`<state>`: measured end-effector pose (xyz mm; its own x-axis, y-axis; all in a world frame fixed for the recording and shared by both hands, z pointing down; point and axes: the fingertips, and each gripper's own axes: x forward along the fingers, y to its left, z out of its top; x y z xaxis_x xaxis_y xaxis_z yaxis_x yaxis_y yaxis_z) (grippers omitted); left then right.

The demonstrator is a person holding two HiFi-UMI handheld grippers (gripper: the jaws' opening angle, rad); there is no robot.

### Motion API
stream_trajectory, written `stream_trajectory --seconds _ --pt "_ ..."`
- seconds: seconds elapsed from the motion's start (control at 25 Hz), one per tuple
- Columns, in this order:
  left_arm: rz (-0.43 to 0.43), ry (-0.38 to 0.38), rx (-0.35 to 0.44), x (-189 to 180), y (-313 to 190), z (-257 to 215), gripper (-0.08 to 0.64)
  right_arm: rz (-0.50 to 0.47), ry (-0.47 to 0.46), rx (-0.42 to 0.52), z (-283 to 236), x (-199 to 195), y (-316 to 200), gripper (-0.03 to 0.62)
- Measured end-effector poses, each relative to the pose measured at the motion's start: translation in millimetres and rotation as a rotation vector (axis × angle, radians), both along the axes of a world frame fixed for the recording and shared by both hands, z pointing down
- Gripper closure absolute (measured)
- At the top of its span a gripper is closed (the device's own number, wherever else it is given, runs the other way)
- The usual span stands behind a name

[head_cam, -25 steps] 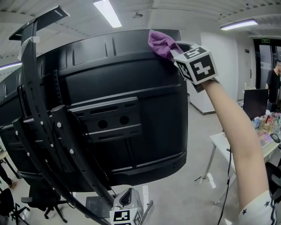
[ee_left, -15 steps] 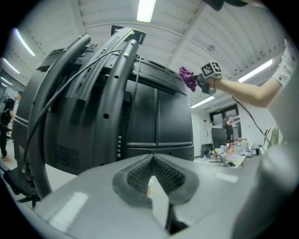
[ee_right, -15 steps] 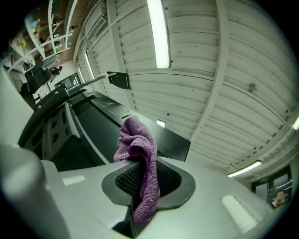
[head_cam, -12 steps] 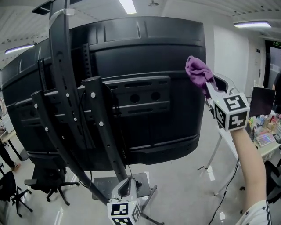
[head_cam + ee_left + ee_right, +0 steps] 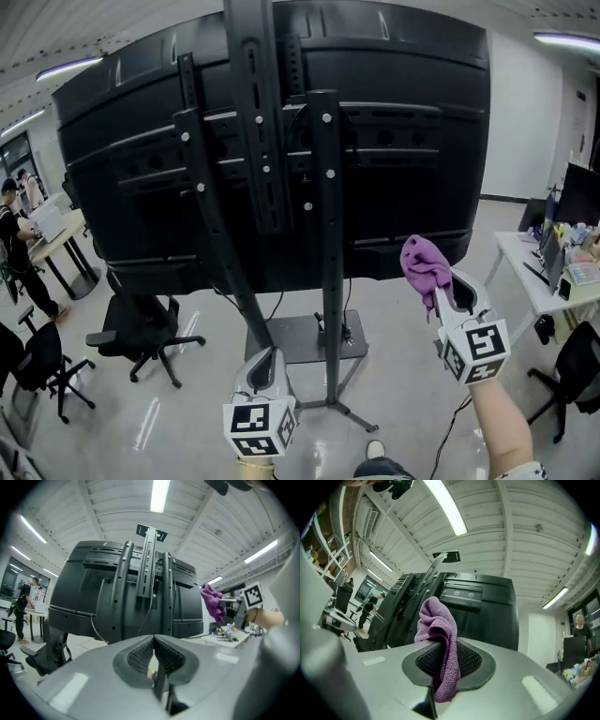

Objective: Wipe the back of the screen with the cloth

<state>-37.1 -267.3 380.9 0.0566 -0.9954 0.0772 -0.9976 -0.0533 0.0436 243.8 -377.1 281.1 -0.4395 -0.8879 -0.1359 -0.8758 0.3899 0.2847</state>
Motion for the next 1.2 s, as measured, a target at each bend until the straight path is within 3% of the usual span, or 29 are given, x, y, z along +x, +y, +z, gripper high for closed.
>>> stream_trajectory --seconds 0.28,0.64,0.96,1.2 --pt "-0.072 -0.003 -0.019 -81.6 92.0 13.7 0.552 -0.109 -0.054 -0.124 70.1 -118.1 80.7 0.540" --pt "-0.186 -0.011 -0.024 -174.2 162.5 12.6 0.552 -0.306 -0.055 -0.164 85.6 -276.3 141.1 0.538" --pt "-0.274 0.006 -0.007 -268.4 162.4 15.2 0.552 -0.399 -0.094 -0.140 76.8 -410.5 127.3 0.539" --pt "-0.232 -0.040 0.004 -337.7 127.9 4.6 0.552 -0.318 -0.111 -0.097 61.5 -488.1 77.1 0.538"
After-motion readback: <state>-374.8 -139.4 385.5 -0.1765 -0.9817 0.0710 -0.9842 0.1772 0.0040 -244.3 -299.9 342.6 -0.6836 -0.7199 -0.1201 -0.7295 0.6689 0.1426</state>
